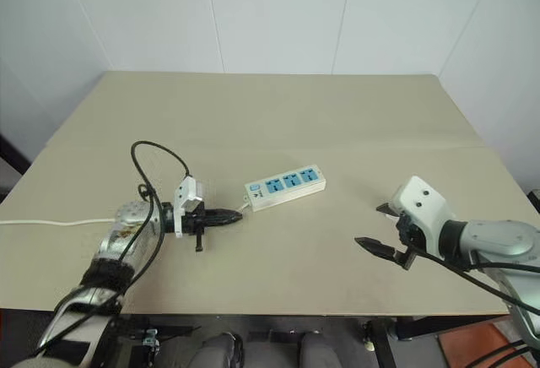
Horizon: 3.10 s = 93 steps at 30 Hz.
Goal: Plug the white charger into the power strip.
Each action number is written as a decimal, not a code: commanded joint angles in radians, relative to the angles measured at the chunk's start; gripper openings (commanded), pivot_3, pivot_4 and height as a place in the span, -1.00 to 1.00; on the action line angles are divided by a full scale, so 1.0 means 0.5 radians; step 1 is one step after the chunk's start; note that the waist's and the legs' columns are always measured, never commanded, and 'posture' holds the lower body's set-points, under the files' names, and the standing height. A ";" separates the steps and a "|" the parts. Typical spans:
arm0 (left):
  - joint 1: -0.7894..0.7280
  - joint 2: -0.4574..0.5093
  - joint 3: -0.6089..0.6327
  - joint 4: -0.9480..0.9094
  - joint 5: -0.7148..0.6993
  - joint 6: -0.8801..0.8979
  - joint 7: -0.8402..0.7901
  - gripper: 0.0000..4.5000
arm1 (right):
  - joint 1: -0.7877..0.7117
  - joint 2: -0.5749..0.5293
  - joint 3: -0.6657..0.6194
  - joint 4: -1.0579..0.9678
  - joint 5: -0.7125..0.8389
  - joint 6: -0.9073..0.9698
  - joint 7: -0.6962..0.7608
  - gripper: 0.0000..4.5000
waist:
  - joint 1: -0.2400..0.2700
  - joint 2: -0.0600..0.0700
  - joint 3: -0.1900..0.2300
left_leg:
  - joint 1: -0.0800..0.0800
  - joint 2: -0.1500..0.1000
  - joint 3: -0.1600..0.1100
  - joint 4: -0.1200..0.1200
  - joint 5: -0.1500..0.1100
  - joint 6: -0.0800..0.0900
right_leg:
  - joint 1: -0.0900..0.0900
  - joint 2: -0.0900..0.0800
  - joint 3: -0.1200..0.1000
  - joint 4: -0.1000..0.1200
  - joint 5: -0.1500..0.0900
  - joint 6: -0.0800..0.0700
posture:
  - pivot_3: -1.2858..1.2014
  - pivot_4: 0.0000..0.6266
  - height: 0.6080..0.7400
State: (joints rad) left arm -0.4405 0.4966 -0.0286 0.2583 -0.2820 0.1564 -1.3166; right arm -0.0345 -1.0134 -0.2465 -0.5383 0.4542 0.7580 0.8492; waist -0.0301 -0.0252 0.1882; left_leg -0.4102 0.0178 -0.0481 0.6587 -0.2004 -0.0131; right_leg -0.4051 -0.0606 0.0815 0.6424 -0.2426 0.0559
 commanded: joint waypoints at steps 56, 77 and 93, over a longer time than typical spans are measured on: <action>-0.965 -0.486 0.183 2.059 0.345 -1.198 0.170 0.99 | 0.218 0.062 -0.226 -0.216 -0.034 -0.021 -0.110 1.00 | 0.031 -0.002 0.000 | -0.004 -0.005 -0.002 0.002 0.000 0.000 | 0.001 -0.001 -0.002 -0.002 0.001 0.002 | 0.03 -0.52 1.00; -0.906 -0.485 0.257 1.935 0.319 -1.153 -0.234 0.45 | 0.192 0.074 -0.164 -0.204 -0.051 0.000 -0.163 1.00 | 0.031 -0.002 -0.001 | -0.002 -0.006 -0.002 0.002 0.000 0.000 | 0.003 -0.001 -0.002 -0.002 0.001 0.003 | 0.03 -0.52 1.00; -0.581 -0.444 0.171 1.607 0.237 -1.263 -0.510 0.99 | 0.143 0.091 -0.099 -0.150 -0.090 -0.044 -0.146 1.00 | 0.020 -0.001 -0.002 | 0.001 -0.005 -0.001 0.002 0.000 0.000 | 0.004 -0.001 -0.001 -0.001 0.001 0.002 | 0.03 -0.52 1.00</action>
State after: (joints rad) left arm -0.7435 0.2787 0.0621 1.0597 -0.1547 -0.4607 -1.5555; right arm 0.0400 -0.9658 -0.2757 -0.5969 0.4144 0.7615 0.7757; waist -0.0203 -0.0259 0.1874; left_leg -0.4095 0.0153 -0.0488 0.6598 -0.2004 -0.0130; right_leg -0.4030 -0.0610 0.0810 0.6420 -0.2423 0.0569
